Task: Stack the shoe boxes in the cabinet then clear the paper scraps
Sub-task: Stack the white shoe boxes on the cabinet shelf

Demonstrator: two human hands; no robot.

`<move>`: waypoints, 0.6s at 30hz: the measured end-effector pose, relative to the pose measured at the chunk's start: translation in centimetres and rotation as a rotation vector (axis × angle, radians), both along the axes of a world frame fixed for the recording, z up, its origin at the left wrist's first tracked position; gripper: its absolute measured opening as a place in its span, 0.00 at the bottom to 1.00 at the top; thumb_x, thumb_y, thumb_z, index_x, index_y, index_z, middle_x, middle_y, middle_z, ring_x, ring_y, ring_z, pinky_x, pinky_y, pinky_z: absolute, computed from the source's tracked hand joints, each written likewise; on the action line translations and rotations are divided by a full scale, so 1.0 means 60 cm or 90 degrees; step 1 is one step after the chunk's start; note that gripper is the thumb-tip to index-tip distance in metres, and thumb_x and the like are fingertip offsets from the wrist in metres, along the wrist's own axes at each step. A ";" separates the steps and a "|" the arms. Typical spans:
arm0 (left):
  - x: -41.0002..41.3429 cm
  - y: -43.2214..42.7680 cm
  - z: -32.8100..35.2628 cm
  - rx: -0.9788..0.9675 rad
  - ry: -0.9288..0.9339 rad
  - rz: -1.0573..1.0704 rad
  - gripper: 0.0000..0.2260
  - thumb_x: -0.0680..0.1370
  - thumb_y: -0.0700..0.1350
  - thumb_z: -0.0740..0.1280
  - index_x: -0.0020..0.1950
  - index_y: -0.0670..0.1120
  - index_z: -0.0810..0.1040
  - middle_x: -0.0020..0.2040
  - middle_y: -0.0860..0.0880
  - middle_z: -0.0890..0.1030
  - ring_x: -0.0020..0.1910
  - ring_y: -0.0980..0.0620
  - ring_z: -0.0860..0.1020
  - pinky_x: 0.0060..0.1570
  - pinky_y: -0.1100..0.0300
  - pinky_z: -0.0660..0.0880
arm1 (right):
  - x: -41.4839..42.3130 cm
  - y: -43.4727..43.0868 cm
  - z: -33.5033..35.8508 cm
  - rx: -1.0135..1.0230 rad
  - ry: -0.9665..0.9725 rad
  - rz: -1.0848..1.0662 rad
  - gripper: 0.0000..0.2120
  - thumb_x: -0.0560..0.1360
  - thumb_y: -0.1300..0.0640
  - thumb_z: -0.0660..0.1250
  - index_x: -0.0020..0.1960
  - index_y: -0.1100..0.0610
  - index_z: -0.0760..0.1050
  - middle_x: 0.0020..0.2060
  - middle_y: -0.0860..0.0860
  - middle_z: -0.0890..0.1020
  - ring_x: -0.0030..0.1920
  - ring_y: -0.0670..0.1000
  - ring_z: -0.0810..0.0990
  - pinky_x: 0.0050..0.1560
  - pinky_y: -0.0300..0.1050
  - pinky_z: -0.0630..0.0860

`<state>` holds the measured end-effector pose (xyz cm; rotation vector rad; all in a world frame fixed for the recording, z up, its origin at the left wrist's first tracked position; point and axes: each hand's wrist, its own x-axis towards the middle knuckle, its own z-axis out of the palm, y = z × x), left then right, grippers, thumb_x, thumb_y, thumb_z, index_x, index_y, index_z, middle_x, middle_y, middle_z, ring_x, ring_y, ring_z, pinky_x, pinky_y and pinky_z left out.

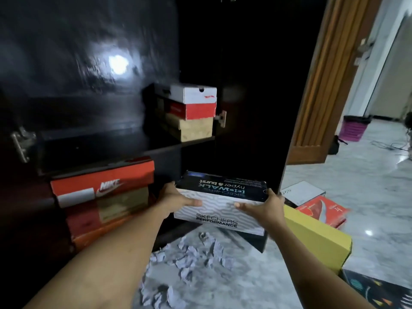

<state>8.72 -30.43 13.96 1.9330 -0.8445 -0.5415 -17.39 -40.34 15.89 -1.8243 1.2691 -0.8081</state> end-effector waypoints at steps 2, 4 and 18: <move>-0.016 0.013 0.070 -0.033 -0.039 -0.013 0.74 0.36 0.68 0.81 0.78 0.44 0.62 0.76 0.45 0.66 0.73 0.48 0.67 0.70 0.55 0.69 | -0.016 0.016 0.052 -0.034 -0.049 0.000 0.61 0.51 0.37 0.83 0.76 0.57 0.63 0.67 0.58 0.67 0.65 0.58 0.73 0.70 0.51 0.70; -0.030 0.024 0.136 -0.072 -0.070 -0.028 0.70 0.39 0.67 0.82 0.77 0.45 0.64 0.76 0.45 0.67 0.73 0.48 0.68 0.70 0.53 0.69 | -0.030 0.021 0.100 -0.070 -0.108 -0.001 0.63 0.47 0.32 0.83 0.75 0.56 0.65 0.66 0.55 0.72 0.64 0.54 0.76 0.67 0.54 0.74; 0.047 -0.027 0.421 -0.262 -0.220 -0.011 0.53 0.56 0.58 0.84 0.77 0.51 0.66 0.71 0.45 0.67 0.70 0.47 0.68 0.65 0.56 0.70 | 0.053 -0.009 0.305 -0.242 -0.325 0.040 0.53 0.66 0.42 0.76 0.80 0.57 0.52 0.76 0.54 0.59 0.76 0.55 0.61 0.74 0.50 0.61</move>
